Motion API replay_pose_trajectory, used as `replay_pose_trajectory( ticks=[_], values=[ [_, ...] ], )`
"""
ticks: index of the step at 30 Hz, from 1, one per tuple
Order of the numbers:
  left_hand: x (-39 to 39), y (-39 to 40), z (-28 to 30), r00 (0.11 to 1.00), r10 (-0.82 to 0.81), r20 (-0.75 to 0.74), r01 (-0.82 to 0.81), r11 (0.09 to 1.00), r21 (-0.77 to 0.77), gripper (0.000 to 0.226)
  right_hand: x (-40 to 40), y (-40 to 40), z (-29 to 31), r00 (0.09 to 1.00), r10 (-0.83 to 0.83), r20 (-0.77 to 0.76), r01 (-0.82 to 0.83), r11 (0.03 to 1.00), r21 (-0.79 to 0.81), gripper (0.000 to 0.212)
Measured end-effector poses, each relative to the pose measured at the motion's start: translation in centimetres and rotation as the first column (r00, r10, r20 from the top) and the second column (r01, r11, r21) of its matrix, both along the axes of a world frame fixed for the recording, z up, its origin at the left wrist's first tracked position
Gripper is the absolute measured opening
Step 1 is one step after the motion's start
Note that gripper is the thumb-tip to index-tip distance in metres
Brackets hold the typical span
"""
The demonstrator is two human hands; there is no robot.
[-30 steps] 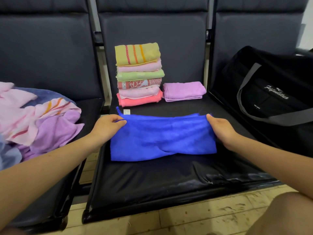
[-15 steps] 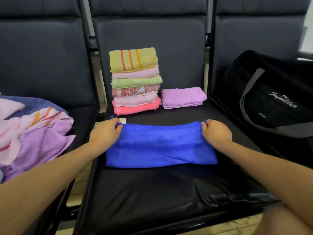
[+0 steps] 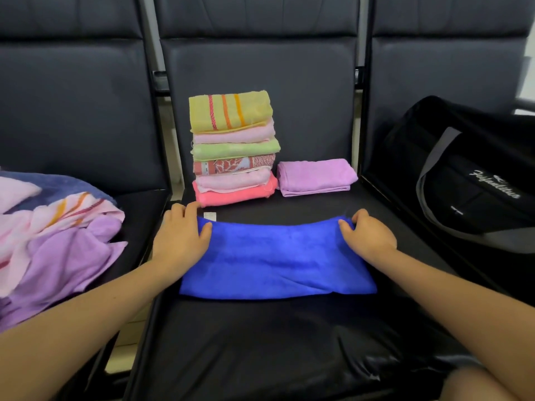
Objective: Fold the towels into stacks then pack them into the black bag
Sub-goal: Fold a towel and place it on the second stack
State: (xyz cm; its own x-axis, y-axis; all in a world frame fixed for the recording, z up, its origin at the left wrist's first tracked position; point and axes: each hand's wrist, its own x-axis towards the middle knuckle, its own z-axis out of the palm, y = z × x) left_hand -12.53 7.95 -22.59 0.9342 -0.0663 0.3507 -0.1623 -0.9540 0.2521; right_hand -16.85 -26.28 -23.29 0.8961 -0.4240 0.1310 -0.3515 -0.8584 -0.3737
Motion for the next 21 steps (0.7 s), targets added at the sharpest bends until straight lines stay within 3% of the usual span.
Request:
replay_pose_trajectory(
  ticks=[5, 7, 9, 11, 13, 17, 19, 21],
  values=[
    [-4.3, -0.7, -0.3, 0.956, -0.282, 0.086, 0.268, 0.952, 0.146, 0.038, -2.2, 0.0, 0.3, 0.990, 0.018, -0.142, -0.019, 1.000, -0.007, 0.037],
    [-5.7, -1.8, -0.1, 0.936, -0.351, -0.010, 0.349, 0.928, 0.128, 0.033, -3.3, 0.2, 0.4, 0.980, 0.067, -0.185, -0.063, 0.998, 0.029, 0.034],
    [-7.1, -2.9, -0.4, 0.913, -0.391, -0.120, 0.405, 0.905, 0.132, 0.047, -4.4, 0.3, 0.3, 0.970, 0.132, -0.204, -0.116, 0.989, 0.090, 0.035],
    [-8.1, -3.1, -1.3, 0.906, -0.362, -0.220, 0.402, 0.898, 0.178, 0.064, -5.1, 0.4, 0.0, 0.953, 0.202, -0.225, -0.181, 0.977, 0.109, 0.033],
    [-8.5, -2.6, -2.0, 0.915, -0.341, -0.215, 0.384, 0.901, 0.202, 0.081, -5.6, 0.2, -0.4, 0.940, 0.246, -0.239, -0.236, 0.969, 0.071, 0.029],
    [-8.3, -1.6, -1.5, 0.919, -0.271, -0.286, 0.346, 0.902, 0.258, 0.102, -6.3, -1.0, 0.0, 0.965, 0.209, -0.156, -0.221, 0.973, -0.068, 0.021],
    [-8.4, -1.7, -1.2, 0.900, -0.238, -0.366, 0.350, 0.894, 0.281, 0.107, -6.4, -1.5, 0.4, 0.975, 0.177, -0.137, -0.199, 0.966, -0.166, 0.010],
    [-8.5, -1.9, -1.0, 0.883, -0.230, -0.408, 0.365, 0.884, 0.293, 0.098, -6.4, -1.6, 0.5, 0.974, 0.165, -0.153, -0.198, 0.951, -0.236, 0.016]
  ],
)
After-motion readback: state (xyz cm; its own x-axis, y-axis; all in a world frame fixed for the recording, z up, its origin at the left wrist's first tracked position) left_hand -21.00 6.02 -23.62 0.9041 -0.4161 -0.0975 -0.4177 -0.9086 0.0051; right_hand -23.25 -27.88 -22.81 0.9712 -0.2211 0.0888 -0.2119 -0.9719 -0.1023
